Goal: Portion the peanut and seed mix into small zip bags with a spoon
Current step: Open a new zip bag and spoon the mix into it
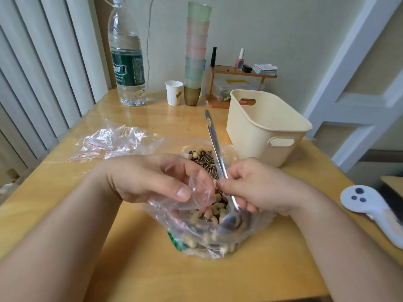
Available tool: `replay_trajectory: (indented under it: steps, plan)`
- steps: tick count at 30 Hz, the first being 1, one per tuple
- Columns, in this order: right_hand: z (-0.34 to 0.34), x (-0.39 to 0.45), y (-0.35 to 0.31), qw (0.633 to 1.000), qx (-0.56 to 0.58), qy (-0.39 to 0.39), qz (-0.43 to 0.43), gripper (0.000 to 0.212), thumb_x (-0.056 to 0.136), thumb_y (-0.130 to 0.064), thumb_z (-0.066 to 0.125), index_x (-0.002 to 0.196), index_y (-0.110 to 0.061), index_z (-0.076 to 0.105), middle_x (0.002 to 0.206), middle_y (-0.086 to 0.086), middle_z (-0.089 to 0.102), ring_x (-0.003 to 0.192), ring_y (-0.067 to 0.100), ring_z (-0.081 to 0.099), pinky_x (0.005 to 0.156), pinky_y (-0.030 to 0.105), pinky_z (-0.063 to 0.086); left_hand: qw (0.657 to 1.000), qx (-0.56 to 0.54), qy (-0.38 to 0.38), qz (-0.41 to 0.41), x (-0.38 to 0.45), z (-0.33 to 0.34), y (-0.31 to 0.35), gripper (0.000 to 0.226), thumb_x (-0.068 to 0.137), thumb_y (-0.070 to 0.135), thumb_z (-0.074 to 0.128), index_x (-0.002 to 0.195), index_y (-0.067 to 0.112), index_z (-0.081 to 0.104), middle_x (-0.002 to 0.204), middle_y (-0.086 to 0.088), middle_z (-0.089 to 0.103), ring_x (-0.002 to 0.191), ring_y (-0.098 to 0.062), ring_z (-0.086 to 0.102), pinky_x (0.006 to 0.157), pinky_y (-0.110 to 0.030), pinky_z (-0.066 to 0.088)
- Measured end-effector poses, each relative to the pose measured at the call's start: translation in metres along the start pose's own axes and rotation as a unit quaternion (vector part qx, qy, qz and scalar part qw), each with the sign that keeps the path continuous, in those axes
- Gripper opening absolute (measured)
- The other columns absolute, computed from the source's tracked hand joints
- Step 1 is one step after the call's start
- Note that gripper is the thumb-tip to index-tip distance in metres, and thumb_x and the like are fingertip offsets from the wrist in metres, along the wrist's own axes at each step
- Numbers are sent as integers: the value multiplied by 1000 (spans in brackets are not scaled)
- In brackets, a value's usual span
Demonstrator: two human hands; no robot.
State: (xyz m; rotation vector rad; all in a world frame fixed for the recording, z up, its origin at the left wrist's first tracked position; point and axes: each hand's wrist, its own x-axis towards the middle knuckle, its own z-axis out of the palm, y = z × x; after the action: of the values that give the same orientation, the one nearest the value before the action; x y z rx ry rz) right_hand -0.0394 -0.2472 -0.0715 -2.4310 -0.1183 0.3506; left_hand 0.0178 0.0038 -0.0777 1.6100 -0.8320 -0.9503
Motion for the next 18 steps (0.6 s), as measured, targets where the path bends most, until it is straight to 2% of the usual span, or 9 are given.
replay_trajectory:
  steps: [2, 3, 6, 8, 10, 12, 15, 18]
  plan:
    - [9, 0, 1, 996, 82, 4, 18, 35, 103, -34, 63, 76, -13, 57, 54, -2, 60, 43, 10, 49, 40, 22, 36, 998, -52, -38, 9, 0, -6, -3, 73, 72, 43, 93, 125, 0, 66, 109, -22, 61, 98, -39, 57, 95, -62, 54]
    - [13, -1, 1, 993, 117, 4, 26, 32, 104, -31, 62, 77, -14, 57, 52, -3, 57, 41, 9, 47, 38, 19, 33, 998, -60, -34, 1, 0, -11, -4, 70, 74, 39, 93, 126, 1, 65, 110, -21, 60, 100, -40, 59, 98, -66, 53]
    - [16, -4, 2, 980, 193, 8, 36, 24, 105, -26, 62, 87, -10, 58, 51, -3, 55, 39, 7, 44, 36, 16, 30, 998, -54, -28, -26, 1, -15, -7, 65, 73, 37, 94, 123, 6, 68, 111, -21, 63, 102, -39, 65, 90, -51, 61]
    - [16, -6, 3, 973, 228, 6, 24, 23, 105, -24, 61, 89, -8, 58, 53, -1, 56, 41, 7, 46, 37, 16, 31, 997, -57, -40, -30, 4, -13, -9, 60, 75, 34, 92, 122, 7, 67, 111, -19, 62, 100, -35, 65, 85, -44, 61]
    - [19, -7, 4, 965, 262, -9, 13, 22, 105, -24, 60, 89, -9, 58, 55, -1, 57, 42, 7, 47, 37, 15, 32, 997, -55, -36, -35, 6, -12, -10, 54, 76, 27, 88, 122, 7, 67, 111, -16, 64, 98, -29, 65, 83, -42, 61]
    - [26, -7, 4, 958, 286, -29, 12, 19, 105, -24, 60, 94, -9, 60, 55, -1, 58, 43, 7, 47, 37, 15, 32, 998, -46, -38, -33, 8, -12, -11, 56, 76, 30, 89, 122, 7, 67, 112, -15, 65, 97, -28, 65, 86, -43, 60]
    - [28, -3, 6, 963, 267, -39, 20, 21, 104, -28, 61, 90, -12, 60, 56, 0, 59, 43, 8, 46, 38, 18, 30, 998, -45, -40, -33, 7, -12, -11, 61, 74, 37, 92, 122, 9, 68, 111, -14, 66, 95, -25, 67, 86, -41, 59]
    - [15, 8, 11, 975, 220, 26, 21, 24, 105, -25, 60, 86, -10, 59, 54, -2, 58, 41, 6, 47, 38, 17, 34, 997, -58, -35, -31, 9, -12, -12, 67, 72, 36, 94, 124, 4, 66, 109, -14, 67, 93, -24, 68, 80, -37, 59]
